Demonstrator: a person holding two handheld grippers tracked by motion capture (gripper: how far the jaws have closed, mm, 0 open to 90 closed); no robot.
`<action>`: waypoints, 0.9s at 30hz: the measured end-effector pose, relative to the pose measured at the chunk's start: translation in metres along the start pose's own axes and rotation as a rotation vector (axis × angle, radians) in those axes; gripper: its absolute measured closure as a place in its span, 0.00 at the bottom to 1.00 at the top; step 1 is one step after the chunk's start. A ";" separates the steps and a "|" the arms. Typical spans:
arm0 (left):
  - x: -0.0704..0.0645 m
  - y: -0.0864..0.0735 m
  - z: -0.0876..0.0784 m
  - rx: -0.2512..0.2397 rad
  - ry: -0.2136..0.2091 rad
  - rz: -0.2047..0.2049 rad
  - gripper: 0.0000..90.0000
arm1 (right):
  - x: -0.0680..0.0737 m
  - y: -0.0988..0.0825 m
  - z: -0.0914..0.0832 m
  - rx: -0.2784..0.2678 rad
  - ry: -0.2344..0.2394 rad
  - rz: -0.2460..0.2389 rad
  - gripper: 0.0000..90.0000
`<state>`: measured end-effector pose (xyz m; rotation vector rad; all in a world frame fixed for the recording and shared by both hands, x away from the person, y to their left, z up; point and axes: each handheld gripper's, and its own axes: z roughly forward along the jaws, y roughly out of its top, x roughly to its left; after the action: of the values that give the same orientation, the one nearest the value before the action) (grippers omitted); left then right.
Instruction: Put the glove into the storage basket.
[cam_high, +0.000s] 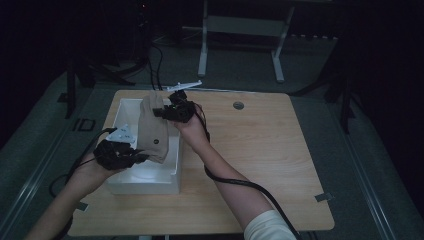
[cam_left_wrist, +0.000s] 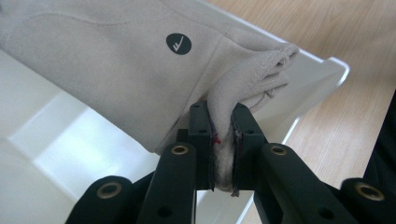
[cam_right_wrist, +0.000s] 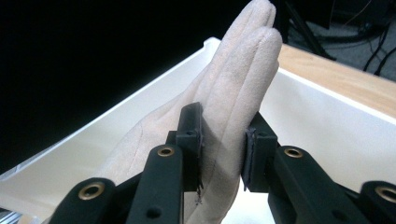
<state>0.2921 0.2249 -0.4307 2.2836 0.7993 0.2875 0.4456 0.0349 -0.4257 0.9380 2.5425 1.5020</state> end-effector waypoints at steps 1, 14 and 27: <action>0.000 -0.001 0.003 0.009 0.002 -0.003 0.91 | 0.000 -0.001 0.002 0.003 -0.004 0.001 0.81; -0.002 -0.021 0.028 0.069 0.037 -0.073 0.91 | 0.001 -0.016 0.025 0.099 -0.033 -0.033 0.81; -0.004 -0.027 0.042 0.093 0.042 -0.089 0.87 | 0.007 -0.012 0.038 0.183 -0.063 -0.076 0.77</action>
<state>0.2935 0.2152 -0.4803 2.3268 0.9512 0.2631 0.4469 0.0641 -0.4541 0.8806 2.6717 1.2177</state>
